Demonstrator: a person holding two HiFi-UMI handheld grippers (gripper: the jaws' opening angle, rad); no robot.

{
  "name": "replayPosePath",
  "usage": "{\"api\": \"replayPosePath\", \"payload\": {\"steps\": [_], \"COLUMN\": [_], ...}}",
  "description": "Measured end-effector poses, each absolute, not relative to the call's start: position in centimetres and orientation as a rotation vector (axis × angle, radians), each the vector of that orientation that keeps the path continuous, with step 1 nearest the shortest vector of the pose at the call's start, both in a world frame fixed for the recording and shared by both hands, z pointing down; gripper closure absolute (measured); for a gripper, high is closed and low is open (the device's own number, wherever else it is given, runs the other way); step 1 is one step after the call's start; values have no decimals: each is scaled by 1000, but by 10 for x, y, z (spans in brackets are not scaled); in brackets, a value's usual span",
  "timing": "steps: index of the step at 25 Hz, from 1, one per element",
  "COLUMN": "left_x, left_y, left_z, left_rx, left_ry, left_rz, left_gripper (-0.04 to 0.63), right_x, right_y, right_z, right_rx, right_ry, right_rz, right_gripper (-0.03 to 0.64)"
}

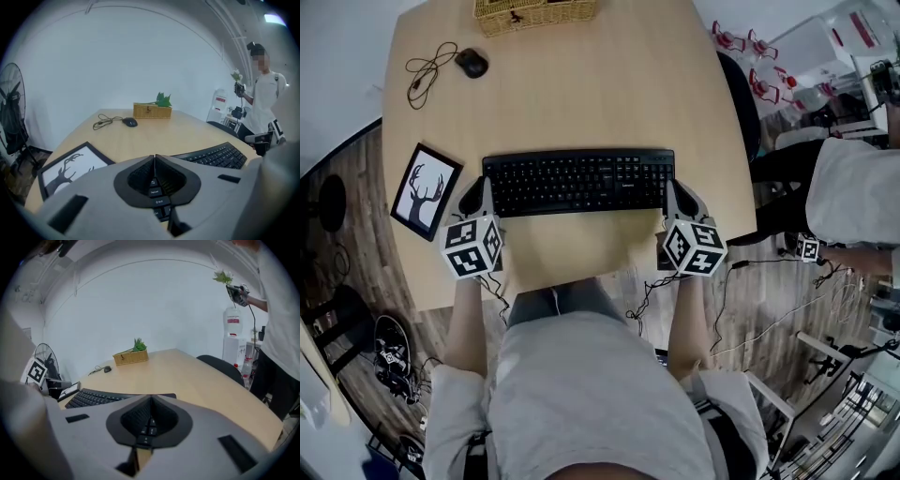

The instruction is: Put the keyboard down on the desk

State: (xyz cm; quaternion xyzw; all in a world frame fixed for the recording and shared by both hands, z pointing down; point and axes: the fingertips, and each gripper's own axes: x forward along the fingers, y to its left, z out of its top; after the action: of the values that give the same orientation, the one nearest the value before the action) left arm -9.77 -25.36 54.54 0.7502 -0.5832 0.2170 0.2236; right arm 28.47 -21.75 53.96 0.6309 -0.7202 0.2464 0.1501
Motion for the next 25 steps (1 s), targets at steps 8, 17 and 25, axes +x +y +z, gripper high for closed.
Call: {"api": "replayPosePath", "payload": {"steps": [8, 17, 25], "left_x": [-99, -110, -127], "left_y": [-235, -200, -160], "left_z": [481, 409, 360], "left_rx": [2272, 2444, 2529], "left_ry": [-1607, -1611, -1619], "left_rz": [452, 324, 214], "left_gripper": [586, 586, 584], "right_x": [248, 216, 195], "right_y": [-190, -143, -96], "right_z": [486, 430, 382], "right_rx": [1857, 1945, 2050], "right_ry": [-2194, -2240, -2240], "right_rz": [600, 479, 354], "right_gripper": [604, 603, 603]}}
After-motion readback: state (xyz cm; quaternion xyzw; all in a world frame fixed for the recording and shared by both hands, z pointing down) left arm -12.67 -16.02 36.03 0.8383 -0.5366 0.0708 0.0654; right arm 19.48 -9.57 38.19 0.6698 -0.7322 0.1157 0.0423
